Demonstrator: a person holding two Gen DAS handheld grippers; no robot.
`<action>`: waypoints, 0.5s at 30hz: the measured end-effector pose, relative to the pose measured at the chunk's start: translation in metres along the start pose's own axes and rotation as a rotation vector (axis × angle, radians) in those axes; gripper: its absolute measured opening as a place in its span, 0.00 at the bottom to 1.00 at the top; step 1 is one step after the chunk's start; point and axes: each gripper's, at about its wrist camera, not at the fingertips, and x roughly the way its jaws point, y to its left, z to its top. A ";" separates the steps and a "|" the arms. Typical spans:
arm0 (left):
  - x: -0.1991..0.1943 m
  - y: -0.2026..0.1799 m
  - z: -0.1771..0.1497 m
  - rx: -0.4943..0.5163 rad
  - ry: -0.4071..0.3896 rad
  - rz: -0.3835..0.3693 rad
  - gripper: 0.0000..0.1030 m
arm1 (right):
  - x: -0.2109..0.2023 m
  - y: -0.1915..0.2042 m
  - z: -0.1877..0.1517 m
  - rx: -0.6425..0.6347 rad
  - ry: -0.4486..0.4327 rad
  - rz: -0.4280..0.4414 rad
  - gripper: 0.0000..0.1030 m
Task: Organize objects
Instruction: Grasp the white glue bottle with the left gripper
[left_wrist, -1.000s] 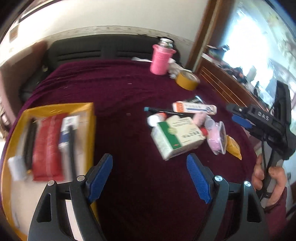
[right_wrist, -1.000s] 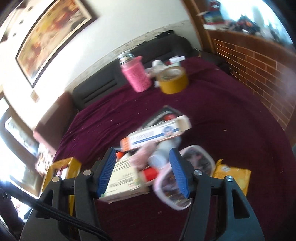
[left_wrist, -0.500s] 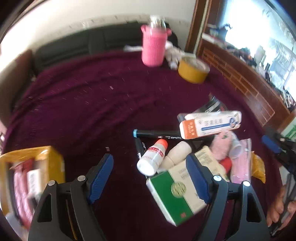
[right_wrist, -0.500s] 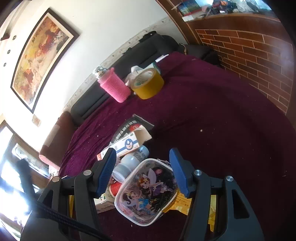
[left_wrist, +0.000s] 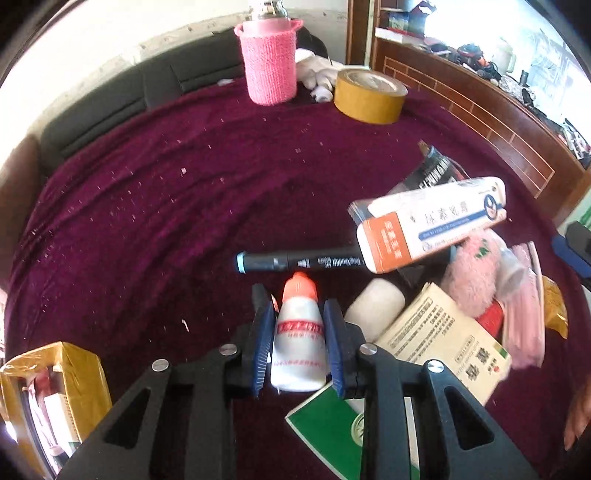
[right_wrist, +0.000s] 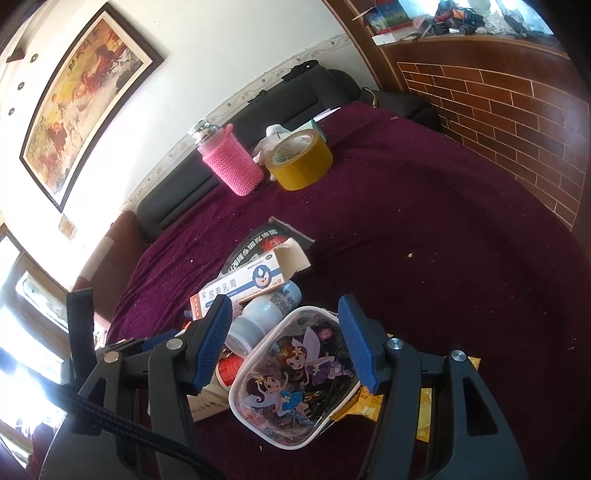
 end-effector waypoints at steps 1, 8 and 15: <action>-0.001 -0.002 -0.001 -0.006 -0.007 0.011 0.22 | 0.000 0.001 0.000 -0.008 0.000 -0.004 0.57; -0.046 0.012 -0.029 -0.137 -0.102 -0.008 0.21 | 0.000 0.007 -0.003 -0.044 -0.007 -0.016 0.57; -0.147 0.036 -0.088 -0.276 -0.304 -0.045 0.21 | 0.008 0.013 -0.010 -0.075 0.023 -0.035 0.57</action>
